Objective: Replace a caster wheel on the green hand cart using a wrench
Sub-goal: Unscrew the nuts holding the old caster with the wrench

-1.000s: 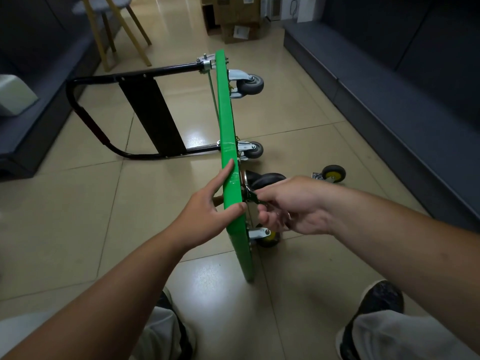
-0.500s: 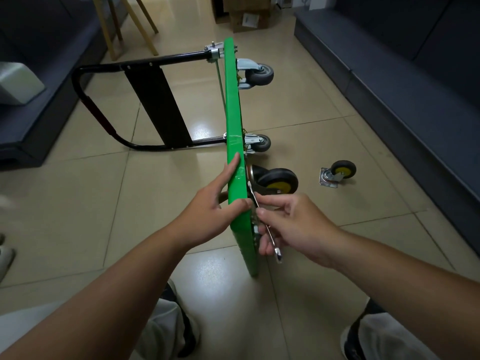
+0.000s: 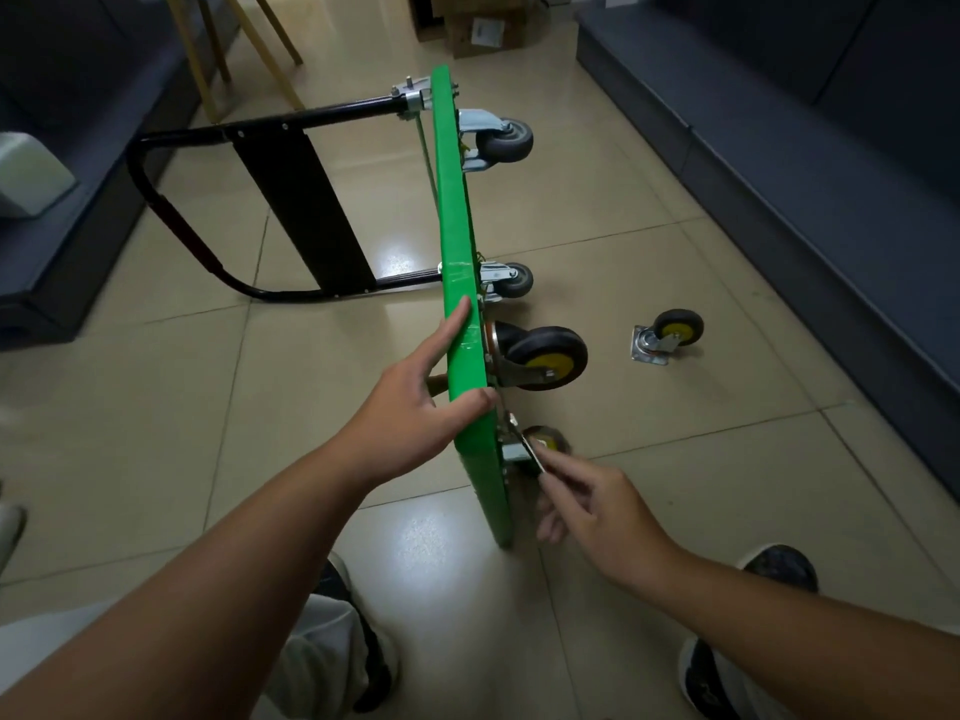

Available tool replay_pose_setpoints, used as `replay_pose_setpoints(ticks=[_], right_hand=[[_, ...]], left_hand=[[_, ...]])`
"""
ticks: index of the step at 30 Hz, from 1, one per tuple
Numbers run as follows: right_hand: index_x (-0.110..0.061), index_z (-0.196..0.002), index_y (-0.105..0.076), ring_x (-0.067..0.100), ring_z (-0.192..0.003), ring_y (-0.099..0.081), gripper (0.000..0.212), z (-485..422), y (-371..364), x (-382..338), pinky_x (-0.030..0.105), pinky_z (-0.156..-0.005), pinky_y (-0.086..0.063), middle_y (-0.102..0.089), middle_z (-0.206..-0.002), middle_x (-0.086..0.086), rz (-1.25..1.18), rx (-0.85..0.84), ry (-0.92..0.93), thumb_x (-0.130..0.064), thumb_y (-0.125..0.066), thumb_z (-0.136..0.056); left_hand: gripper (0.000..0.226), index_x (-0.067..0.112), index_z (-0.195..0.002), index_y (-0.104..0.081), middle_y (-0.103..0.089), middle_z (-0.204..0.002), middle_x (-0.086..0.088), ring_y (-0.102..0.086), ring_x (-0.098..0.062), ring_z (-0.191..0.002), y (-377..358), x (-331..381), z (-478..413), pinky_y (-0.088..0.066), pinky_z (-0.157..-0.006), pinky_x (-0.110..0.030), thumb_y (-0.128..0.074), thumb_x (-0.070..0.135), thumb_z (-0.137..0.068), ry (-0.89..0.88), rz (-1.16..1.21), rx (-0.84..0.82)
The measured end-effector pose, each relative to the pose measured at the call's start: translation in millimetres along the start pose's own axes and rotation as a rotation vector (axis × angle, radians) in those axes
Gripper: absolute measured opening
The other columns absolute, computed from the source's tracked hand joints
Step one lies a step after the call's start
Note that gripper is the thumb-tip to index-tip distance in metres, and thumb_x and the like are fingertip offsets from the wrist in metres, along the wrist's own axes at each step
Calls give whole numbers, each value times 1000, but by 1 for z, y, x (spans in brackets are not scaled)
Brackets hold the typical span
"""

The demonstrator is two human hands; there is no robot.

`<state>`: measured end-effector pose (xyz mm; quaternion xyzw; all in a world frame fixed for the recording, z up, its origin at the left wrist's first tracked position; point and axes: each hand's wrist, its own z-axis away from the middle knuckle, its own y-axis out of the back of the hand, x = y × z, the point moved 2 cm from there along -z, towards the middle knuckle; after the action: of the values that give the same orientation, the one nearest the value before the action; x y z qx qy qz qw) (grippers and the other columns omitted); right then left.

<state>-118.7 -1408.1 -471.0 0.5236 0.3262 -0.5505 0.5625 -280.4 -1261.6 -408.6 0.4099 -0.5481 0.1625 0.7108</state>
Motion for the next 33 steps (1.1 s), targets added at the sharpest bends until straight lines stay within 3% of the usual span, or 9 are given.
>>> replay_pose_setpoints(ticks=[4,7,11,14,19,24,27,30,33], right_hand=[[-16,-128,-61,19,-50,-63,31,-1,17,-42,23,-48,-50,-60,-71,14,-309,122,-204,-3,-52,-101],[-11,-115,-64,15,-46,-60,17,-13,20,-86,19,-44,-47,-58,-74,14,-437,93,-329,-6,-53,-102],[-3,-107,-60,13,-45,-59,12,-29,20,-117,17,-41,-47,-59,-78,14,-374,-2,-453,-9,-51,-103],[-1,-107,-56,14,-52,-56,12,-38,22,-124,18,-41,-46,-62,-68,12,-314,-65,-520,-9,-47,-104],[2,-121,-59,11,-55,-54,26,-44,14,-131,16,-44,-46,-62,-65,6,-249,-200,-546,-12,-44,-105],[1,-117,-64,17,-50,-64,21,-43,11,-131,23,-45,-51,-66,-75,13,-178,-176,-410,-9,-53,-102],[-6,-129,-62,28,-53,-66,29,-31,6,-105,31,-48,-57,-66,-76,20,-56,-122,-222,-7,-56,-100],[-22,-142,-55,31,-66,-73,44,-29,-4,-64,44,-66,-63,-74,-84,15,81,-65,-2,-10,-59,-100],[-37,-145,-48,17,-87,-73,53,-34,-12,-29,41,-83,-61,-76,-104,0,174,72,206,-15,-61,-99]], left_hand=[[84,59,-153,-21,-27,-164,14,-48,-24,-139,1,0,1,-57,-98,-43,-71,31,-91,-8,-6,15],[84,59,-153,-22,-27,-164,15,-50,-25,-137,1,1,2,-56,-99,-44,-72,31,-92,0,-9,16],[85,59,-153,-21,-29,-164,15,-55,-23,-132,1,2,2,-57,-98,-41,-71,25,-93,0,-8,8],[85,61,-152,-21,-31,-163,14,-53,-24,-135,1,2,2,-55,-102,-45,-71,28,-92,-1,1,-1],[89,64,-151,-19,-32,-164,11,-50,-20,-139,1,2,2,-50,-109,-46,-68,52,-77,1,-8,-12],[90,62,-152,-19,-30,-164,12,-48,-17,-140,2,1,3,-48,-111,-44,-67,54,-76,-1,-7,-16],[88,60,-153,-19,-27,-165,13,-45,-17,-142,2,2,4,-49,-109,-43,-69,47,-82,-4,1,-13],[85,53,-157,-18,-24,-163,21,-40,-6,-142,2,3,6,-49,-109,-41,-69,26,-94,-14,-15,7],[84,51,-157,-18,-26,-161,21,-40,-7,-141,3,1,6,-53,-103,-33,-67,23,-95,-14,-15,16]])
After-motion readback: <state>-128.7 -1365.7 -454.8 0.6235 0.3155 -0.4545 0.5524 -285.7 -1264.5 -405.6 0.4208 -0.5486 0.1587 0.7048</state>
